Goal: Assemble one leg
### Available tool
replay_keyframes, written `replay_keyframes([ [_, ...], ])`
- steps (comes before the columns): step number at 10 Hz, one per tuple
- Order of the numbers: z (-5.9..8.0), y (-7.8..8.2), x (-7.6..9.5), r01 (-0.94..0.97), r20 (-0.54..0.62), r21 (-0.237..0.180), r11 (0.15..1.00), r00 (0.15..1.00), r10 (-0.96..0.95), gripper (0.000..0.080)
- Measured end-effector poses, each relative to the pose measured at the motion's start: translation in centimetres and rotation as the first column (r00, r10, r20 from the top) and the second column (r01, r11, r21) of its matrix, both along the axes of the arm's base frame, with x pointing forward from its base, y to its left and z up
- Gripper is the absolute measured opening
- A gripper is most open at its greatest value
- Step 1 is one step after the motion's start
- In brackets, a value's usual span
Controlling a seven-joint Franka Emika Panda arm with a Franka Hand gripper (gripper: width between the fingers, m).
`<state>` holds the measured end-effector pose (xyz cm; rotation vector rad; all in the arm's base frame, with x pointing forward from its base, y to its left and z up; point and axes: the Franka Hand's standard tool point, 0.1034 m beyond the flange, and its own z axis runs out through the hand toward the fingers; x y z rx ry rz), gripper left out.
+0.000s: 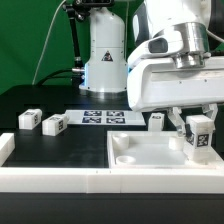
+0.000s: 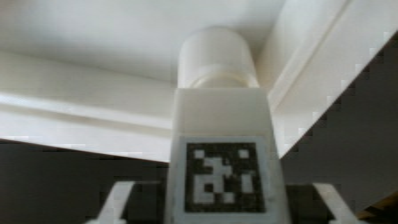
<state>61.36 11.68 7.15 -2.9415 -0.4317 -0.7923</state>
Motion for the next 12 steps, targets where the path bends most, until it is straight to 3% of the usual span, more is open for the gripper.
replay_keyframes([
  [2, 0.00, -0.03, 0.16, 0.006, 0.052, 0.004, 1.000, 0.999, -0.006, 0.0291],
  [3, -0.01, -0.03, 0.17, 0.006, 0.051, 0.004, 1.000, 0.999, -0.006, 0.0376],
  [4, -0.02, -0.03, 0.16, 0.006, 0.051, 0.004, 1.000, 0.999, -0.006, 0.0376],
  [6, -0.03, -0.04, 0.16, 0.006, 0.051, 0.004, 1.000, 0.999, -0.006, 0.0620],
  [12, 0.00, -0.04, 0.18, 0.006, 0.051, 0.004, 1.000, 0.999, -0.006, 0.0649],
])
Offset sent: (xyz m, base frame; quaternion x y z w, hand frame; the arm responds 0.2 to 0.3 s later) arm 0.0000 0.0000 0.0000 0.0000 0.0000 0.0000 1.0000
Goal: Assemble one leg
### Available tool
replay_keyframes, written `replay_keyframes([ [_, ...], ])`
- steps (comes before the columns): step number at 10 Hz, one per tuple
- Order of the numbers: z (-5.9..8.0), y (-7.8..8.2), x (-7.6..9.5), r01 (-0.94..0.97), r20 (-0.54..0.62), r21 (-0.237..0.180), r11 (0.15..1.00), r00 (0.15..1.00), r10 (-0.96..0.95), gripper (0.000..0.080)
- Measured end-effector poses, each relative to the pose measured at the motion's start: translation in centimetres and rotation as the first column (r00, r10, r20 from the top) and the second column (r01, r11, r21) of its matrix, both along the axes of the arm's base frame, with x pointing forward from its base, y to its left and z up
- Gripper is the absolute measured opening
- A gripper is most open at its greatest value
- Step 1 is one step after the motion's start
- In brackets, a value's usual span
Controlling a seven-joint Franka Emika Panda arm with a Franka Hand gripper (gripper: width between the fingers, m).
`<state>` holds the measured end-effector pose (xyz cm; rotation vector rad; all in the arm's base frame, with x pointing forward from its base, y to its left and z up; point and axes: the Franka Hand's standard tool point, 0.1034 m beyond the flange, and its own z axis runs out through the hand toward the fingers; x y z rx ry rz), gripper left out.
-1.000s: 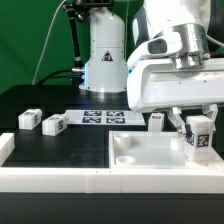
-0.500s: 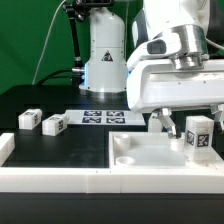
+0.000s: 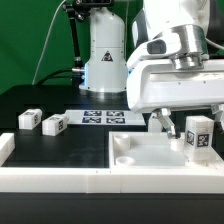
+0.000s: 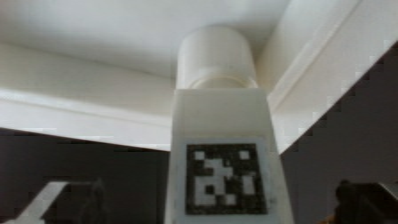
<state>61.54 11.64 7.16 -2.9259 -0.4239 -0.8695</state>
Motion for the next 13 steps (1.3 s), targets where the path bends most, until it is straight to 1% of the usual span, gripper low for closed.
replay_keyframes([
  [1, 0.4, 0.0, 0.3, 0.001, 0.001, 0.000, 1.000, 1.000, -0.001, 0.0649],
  [3, 1.4, 0.1, 0.6, -0.008, -0.049, -0.004, 1.000, 0.999, 0.008, 0.0649],
  [4, 1.3, 0.0, 0.6, -0.006, -0.037, -0.003, 1.000, 0.999, 0.006, 0.0649],
  [5, 1.0, 0.1, 0.4, -0.008, -0.056, -0.004, 1.000, 0.998, 0.007, 0.0649],
  [6, 0.7, 0.6, -0.1, -0.022, -0.150, -0.007, 1.000, 0.989, 0.021, 0.0649],
  [7, 0.9, 1.0, 0.0, -0.031, -0.205, -0.007, 0.999, 0.978, 0.029, 0.0649],
  [8, 0.8, 1.2, -0.3, -0.027, -0.322, -0.006, 1.000, 0.947, 0.024, 0.0649],
  [9, 0.9, 1.3, -0.2, -0.036, -0.398, -0.009, 0.999, 0.917, 0.030, 0.0649],
  [10, 0.9, 1.3, -0.2, -0.042, -0.447, -0.010, 0.999, 0.894, 0.033, 0.0649],
  [11, 0.8, 1.2, -0.5, -0.057, -0.545, -0.014, 0.998, 0.838, 0.040, 0.0649],
  [12, 1.1, 1.2, -0.3, -0.068, -0.605, -0.013, 0.998, 0.795, 0.046, 0.0649],
  [13, 1.4, 1.0, 1.0, -0.059, -0.569, -0.012, 0.998, 0.821, 0.042, 0.0649],
])
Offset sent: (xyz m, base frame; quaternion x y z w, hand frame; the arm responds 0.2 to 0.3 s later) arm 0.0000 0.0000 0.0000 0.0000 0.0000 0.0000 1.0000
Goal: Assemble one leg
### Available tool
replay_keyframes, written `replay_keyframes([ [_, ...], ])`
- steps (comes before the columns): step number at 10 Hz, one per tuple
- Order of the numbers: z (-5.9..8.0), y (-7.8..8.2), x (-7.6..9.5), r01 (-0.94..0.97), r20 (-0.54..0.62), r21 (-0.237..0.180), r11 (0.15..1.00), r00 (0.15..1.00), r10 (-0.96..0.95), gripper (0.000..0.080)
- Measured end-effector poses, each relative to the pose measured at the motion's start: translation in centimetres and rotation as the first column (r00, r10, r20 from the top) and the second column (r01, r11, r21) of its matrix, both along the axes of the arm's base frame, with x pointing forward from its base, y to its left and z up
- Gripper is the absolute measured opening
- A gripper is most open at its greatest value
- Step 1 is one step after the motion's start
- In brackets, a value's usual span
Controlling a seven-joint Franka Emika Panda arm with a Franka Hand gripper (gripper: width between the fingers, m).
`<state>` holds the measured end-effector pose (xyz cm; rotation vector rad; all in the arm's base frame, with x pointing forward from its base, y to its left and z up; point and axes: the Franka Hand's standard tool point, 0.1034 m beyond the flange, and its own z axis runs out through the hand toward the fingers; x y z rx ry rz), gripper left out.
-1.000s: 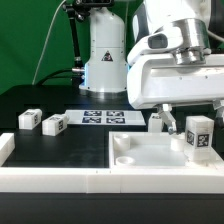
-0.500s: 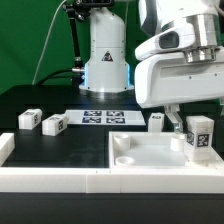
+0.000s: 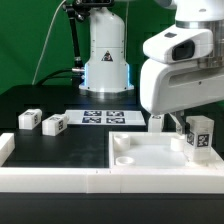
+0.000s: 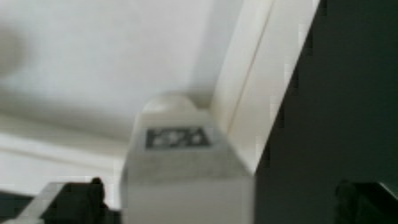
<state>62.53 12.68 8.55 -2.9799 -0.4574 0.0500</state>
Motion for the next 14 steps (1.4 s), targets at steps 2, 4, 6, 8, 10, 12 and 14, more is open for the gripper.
replay_keyframes([
  [2, -0.08, -0.61, 0.53, 0.007, 0.038, -0.002, 1.000, 0.999, -0.007, 0.0649],
  [4, -0.26, -0.89, 0.74, 0.005, 0.061, -0.001, 1.000, 0.998, -0.005, 0.0649],
  [6, -0.31, -0.87, 0.71, 0.006, 0.060, 0.000, 1.000, 0.998, -0.006, 0.0512],
  [8, -0.35, -0.88, 0.70, 0.006, 0.059, 0.000, 1.000, 0.998, -0.006, 0.0374],
  [10, -0.36, -0.91, 0.70, 0.032, 0.056, 0.000, 0.999, 0.998, -0.032, 0.0291],
  [12, -0.38, -0.86, 0.66, 0.087, 0.049, 0.001, 0.996, 0.995, -0.087, 0.0291],
  [14, -0.50, -1.13, 0.65, 0.417, 0.024, -0.020, 0.909, 0.909, -0.417, 0.0291],
])
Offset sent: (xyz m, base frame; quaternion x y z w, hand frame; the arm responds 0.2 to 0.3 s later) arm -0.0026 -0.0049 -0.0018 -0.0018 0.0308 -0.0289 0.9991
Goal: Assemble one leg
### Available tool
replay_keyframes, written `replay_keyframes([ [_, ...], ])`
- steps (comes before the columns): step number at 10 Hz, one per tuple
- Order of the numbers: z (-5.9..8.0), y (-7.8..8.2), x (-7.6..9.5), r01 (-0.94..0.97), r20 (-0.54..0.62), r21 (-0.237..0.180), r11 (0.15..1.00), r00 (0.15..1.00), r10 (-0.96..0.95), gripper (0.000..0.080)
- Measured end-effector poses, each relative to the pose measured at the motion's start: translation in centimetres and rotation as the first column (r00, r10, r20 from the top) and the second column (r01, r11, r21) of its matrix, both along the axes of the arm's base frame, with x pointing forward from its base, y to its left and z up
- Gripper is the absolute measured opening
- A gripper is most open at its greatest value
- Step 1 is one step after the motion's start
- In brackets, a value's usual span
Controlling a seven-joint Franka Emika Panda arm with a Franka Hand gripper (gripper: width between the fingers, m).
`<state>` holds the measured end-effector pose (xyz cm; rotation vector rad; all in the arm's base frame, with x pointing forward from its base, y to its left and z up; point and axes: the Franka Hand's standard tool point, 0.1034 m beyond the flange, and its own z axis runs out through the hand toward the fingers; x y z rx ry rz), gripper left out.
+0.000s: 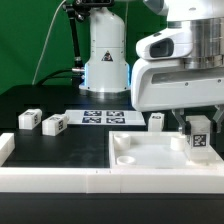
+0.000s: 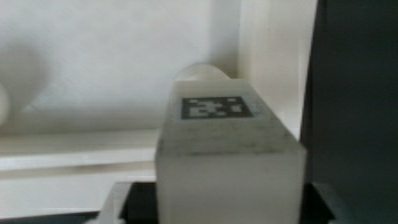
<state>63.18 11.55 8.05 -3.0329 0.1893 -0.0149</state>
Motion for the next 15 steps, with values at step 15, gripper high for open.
replay_keyframes([
  [15, -0.21, -0.59, -0.33, 0.908, -0.045, -0.029, 0.418, 0.417, -0.908, 0.0366],
])
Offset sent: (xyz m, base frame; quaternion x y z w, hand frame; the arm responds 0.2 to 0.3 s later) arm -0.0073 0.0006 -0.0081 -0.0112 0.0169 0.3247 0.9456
